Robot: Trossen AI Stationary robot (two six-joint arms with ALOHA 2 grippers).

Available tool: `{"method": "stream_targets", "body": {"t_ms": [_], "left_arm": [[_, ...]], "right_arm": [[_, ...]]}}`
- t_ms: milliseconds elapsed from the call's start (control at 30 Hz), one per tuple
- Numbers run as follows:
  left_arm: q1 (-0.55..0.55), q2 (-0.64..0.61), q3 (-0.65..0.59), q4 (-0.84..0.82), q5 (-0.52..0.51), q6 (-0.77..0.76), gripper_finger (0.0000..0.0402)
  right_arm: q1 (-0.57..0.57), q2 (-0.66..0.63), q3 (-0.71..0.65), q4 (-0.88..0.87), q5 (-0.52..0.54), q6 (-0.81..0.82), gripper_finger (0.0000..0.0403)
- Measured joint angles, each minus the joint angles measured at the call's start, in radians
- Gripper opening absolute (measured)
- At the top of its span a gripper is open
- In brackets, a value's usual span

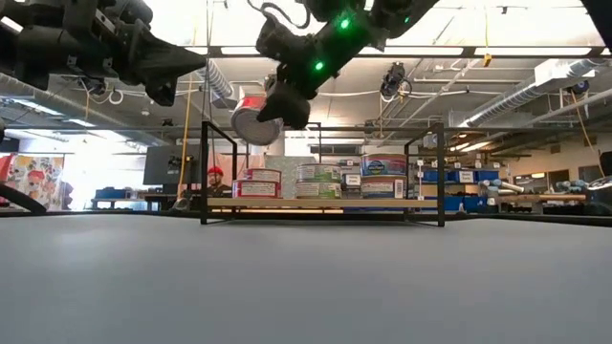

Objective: Stack canned seafood by type on shelf
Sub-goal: Stack the red tuna can on top of the red tuna can on the shelf

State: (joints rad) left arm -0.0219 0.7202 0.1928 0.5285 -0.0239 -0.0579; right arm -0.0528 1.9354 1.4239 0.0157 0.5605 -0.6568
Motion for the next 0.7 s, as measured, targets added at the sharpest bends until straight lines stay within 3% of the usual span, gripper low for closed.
{"method": "stream_targets", "body": {"t_ms": [300,700], "left_arm": [[0.000,0.000,0.002,-0.007,0.002,0.001,0.0005],[0.000,0.000,0.002,-0.003,0.002,0.002,0.0005]], "right_arm": [[-0.028,0.109,-0.001,0.125,0.044,-0.128,0.0142],[-0.092,0.127,0.000,0.146,0.032,-0.124,0.0142]]}}
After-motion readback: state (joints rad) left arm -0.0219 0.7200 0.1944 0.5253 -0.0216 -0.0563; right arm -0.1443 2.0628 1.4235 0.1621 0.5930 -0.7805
